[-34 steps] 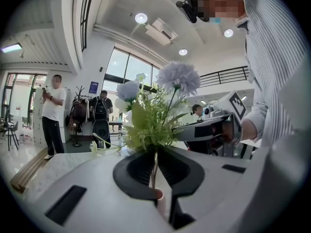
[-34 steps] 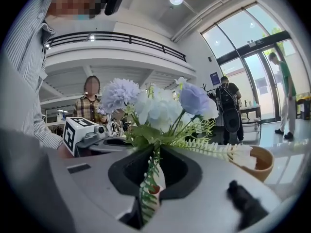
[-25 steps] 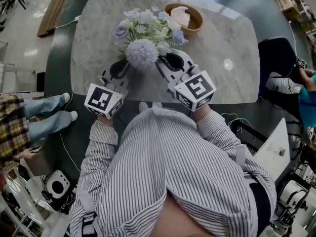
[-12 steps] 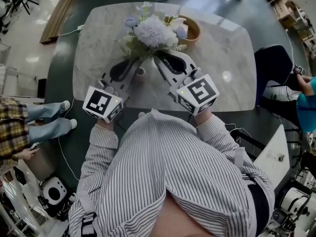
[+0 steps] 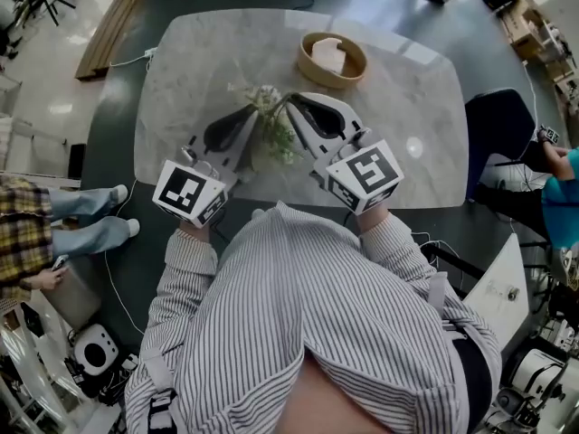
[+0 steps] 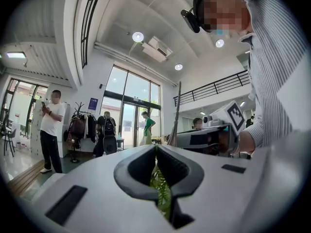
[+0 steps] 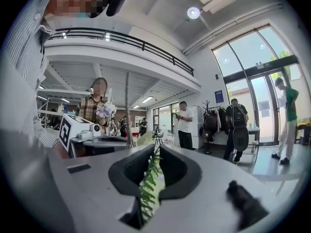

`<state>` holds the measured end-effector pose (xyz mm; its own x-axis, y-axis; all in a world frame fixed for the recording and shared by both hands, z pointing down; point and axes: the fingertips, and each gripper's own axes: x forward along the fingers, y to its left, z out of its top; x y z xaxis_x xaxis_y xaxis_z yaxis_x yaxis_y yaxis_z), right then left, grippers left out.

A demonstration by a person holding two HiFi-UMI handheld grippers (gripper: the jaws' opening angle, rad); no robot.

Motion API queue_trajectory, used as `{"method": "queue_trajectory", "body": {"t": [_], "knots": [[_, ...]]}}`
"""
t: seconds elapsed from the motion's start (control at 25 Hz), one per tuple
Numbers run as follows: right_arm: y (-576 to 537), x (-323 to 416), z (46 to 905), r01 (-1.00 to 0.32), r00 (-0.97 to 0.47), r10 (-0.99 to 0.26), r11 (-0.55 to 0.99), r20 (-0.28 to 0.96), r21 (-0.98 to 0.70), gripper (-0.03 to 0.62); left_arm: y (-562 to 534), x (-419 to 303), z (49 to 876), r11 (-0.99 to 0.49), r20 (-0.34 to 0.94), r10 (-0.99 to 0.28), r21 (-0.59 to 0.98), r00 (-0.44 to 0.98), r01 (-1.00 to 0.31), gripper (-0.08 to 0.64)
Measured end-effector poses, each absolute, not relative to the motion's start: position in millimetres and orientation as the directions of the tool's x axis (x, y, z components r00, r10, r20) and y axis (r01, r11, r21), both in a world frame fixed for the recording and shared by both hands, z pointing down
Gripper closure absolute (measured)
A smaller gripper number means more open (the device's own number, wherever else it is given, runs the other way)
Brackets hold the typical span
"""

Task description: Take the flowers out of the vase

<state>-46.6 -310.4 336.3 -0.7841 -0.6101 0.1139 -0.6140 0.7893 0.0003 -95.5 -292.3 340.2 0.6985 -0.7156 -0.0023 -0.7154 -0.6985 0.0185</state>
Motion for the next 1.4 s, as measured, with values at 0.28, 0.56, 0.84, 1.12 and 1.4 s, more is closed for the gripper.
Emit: {"method": "queue_trajectory", "body": {"t": [0.28, 0.56, 0.84, 1.12, 1.4], "knots": [[-307.8, -43.6, 335.0, -0.614, -0.786, -0.610, 0.789, 0.100, -0.004, 0.552, -291.0, -93.3, 342.6, -0.699, 0.003, -0.715, 0.018, 0.699, -0.715, 0.540], [-306.2, -40.5, 335.4, -0.618, -0.783, -0.614, 0.786, 0.101, -0.004, 0.552, -289.6, -91.1, 337.4, -0.701, -0.008, -0.713, 0.010, 0.701, -0.713, 0.540], [-305.3, -40.6, 333.8, -0.615, -0.785, -0.612, 0.789, 0.101, -0.001, 0.552, -288.8, -90.6, 339.6, -0.701, -0.008, -0.713, 0.018, 0.701, -0.713, 0.540], [-303.3, -42.0, 333.9, -0.610, -0.787, -0.608, 0.792, 0.104, 0.008, 0.554, -288.7, -90.4, 336.5, -0.699, -0.010, -0.715, 0.020, 0.699, -0.715, 0.541], [-305.3, -43.0, 336.3, -0.615, -0.783, -0.612, 0.788, 0.110, 0.012, 0.555, -289.3, -91.0, 341.2, -0.701, -0.002, -0.713, 0.024, 0.701, -0.713, 0.540]]}}
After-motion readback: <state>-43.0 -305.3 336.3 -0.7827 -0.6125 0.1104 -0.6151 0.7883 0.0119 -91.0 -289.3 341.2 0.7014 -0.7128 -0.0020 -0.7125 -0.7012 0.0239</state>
